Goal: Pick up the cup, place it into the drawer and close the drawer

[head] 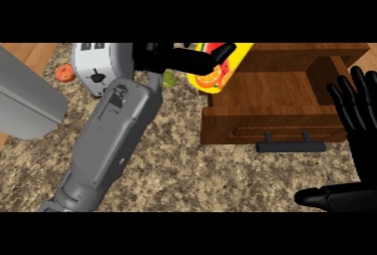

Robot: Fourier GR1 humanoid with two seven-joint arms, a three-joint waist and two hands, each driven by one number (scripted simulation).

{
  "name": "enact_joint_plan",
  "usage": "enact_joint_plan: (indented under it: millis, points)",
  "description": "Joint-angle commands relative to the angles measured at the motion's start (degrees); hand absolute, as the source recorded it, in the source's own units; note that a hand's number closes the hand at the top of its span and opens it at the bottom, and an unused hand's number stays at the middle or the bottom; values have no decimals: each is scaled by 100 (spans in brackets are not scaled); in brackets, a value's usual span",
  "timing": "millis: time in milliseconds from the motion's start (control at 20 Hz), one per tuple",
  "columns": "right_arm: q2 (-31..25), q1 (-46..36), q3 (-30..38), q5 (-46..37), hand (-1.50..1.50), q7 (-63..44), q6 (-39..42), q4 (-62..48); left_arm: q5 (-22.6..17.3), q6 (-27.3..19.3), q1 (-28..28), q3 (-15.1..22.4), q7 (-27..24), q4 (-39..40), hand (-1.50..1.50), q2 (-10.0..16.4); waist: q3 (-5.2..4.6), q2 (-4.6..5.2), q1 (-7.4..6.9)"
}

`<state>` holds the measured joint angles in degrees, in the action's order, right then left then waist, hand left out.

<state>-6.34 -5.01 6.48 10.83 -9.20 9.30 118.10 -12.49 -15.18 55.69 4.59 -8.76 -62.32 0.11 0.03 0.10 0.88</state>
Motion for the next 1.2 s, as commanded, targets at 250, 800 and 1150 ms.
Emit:
enact_joint_plan:
  millis: [250,800,1150]
  points:
    - [183,267,-273,-216,-150,30,-58,158,-503,-427,838,336,-218,1205,150,-11,-2,1,20]
    - [158,-176,-203,-165,-150,266,0,-346,-1585,-832,1603,1352,-1156,3193,150,-11,4,75,293]
    - [-14,-150,-65,1,-150,415,246,-412,-1858,-750,1796,1862,-1351,3787,150,-11,5,98,370]
